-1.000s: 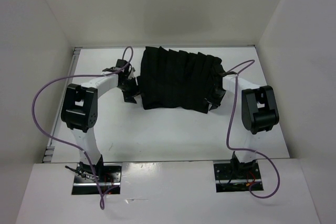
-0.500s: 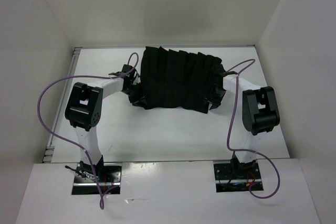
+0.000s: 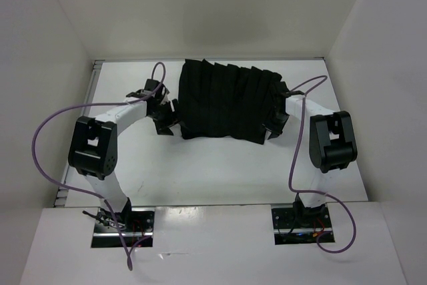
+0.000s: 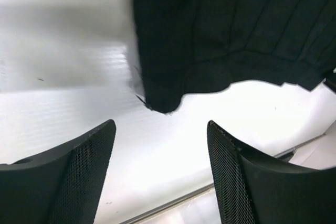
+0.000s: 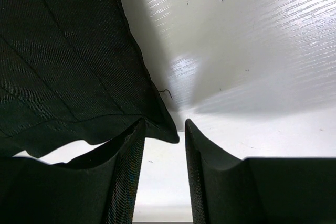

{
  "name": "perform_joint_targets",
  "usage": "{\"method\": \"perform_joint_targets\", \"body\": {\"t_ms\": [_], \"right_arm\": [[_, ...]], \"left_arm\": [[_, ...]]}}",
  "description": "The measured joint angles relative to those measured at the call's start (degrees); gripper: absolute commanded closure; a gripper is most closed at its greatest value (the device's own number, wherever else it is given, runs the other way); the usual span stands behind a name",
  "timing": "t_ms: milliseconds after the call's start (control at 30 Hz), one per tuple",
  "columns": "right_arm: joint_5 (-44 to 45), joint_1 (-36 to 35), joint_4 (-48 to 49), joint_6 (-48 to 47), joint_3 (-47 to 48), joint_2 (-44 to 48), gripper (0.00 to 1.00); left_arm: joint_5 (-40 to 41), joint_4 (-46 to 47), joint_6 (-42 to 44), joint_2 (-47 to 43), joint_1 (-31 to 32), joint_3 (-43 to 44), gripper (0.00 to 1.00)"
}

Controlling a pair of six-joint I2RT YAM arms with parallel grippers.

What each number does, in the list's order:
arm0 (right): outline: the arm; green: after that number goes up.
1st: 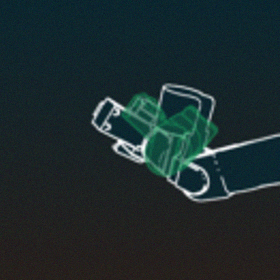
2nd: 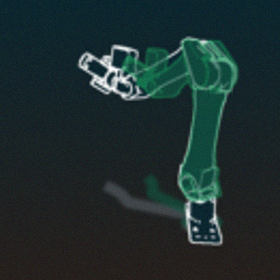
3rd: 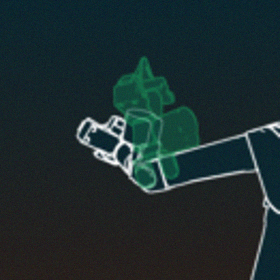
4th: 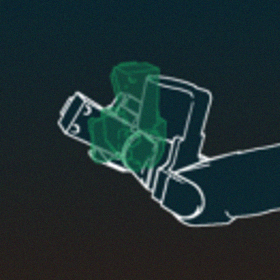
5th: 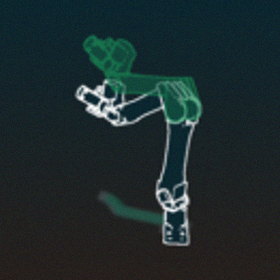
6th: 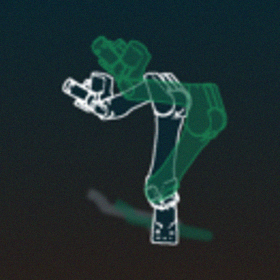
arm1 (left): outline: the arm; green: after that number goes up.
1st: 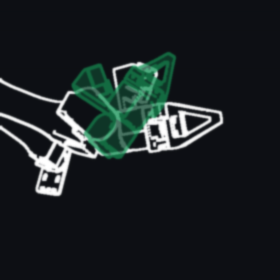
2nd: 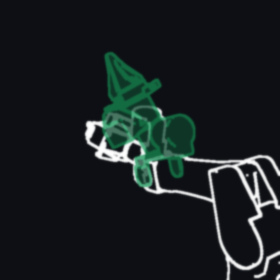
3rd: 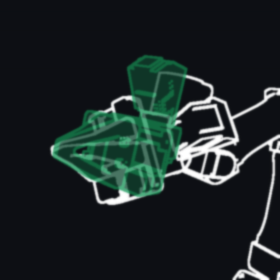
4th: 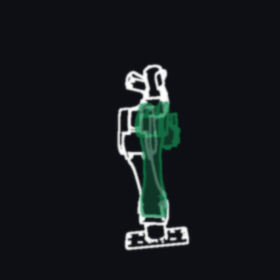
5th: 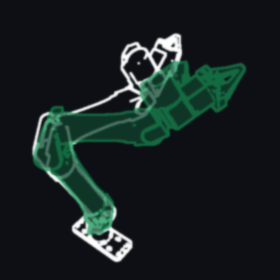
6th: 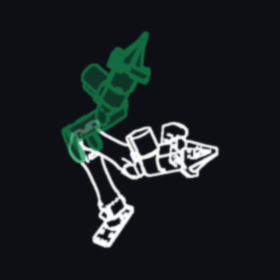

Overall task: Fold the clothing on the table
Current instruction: Flatten the skirt out

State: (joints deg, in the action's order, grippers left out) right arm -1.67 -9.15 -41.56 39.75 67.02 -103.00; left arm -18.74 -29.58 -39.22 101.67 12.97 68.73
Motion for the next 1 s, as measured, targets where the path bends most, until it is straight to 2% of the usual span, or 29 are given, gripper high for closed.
{"method": "perform_joint_targets", "body": {"t_ms": [233,367,400,500,600,633,667,700,733,833,1000], "right_arm": [[-0.02,0.04,0.00,-0.02,-0.42,0.04,0.58],[-0.04,0.04,0.00,-0.02,-0.85,0.31,0.58],[-0.04,0.04,0.04,-0.02,-1.05,0.46,0.58],[-0.17,0.04,0.11,0.00,-1.64,0.92,0.58],[-0.57,0.04,0.37,0.15,-3.10,1.92,0.58],[-0.74,0.04,0.55,0.22,-3.74,2.29,0.51],[-0.83,0.04,0.63,0.48,-4.35,2.75,0.49],[-0.96,0.04,0.92,0.57,-4.87,3.17,0.49],[-1.18,0.04,1.03,0.59,-5.16,3.39,0.47],[-1.88,0.04,2.21,0.87,-5.70,3.76,0.44],[-2.64,0.04,4.98,1.03,-5.70,3.76,0.43]], "left_arm": [[0.96,1.33,0.00,4.79,-1.25,0.00,0.32],[-0.24,1.90,-0.24,6.49,-1.27,0.17,0.32],[-0.44,2.25,-0.24,6.56,-1.27,0.17,0.35],[-0.35,3.32,-0.24,6.82,-1.27,0.15,0.51],[-0.46,4.15,-0.28,7.65,-1.27,0.13,0.61],[-0.50,4.44,-0.26,7.82,-1.27,0.11,0.69],[-0.55,4.52,-0.35,7.91,-1.27,0.11,0.73],[-0.55,4.76,-0.31,8.11,-1.27,0.07,0.77],[-0.55,5.01,-0.24,8.33,-1.27,0.02,0.85],[-1.09,5.40,-0.28,8.72,-1.27,0.02,0.98],[-1.55,5.70,-0.04,8.90,-1.27,0.04,1.00]]}}
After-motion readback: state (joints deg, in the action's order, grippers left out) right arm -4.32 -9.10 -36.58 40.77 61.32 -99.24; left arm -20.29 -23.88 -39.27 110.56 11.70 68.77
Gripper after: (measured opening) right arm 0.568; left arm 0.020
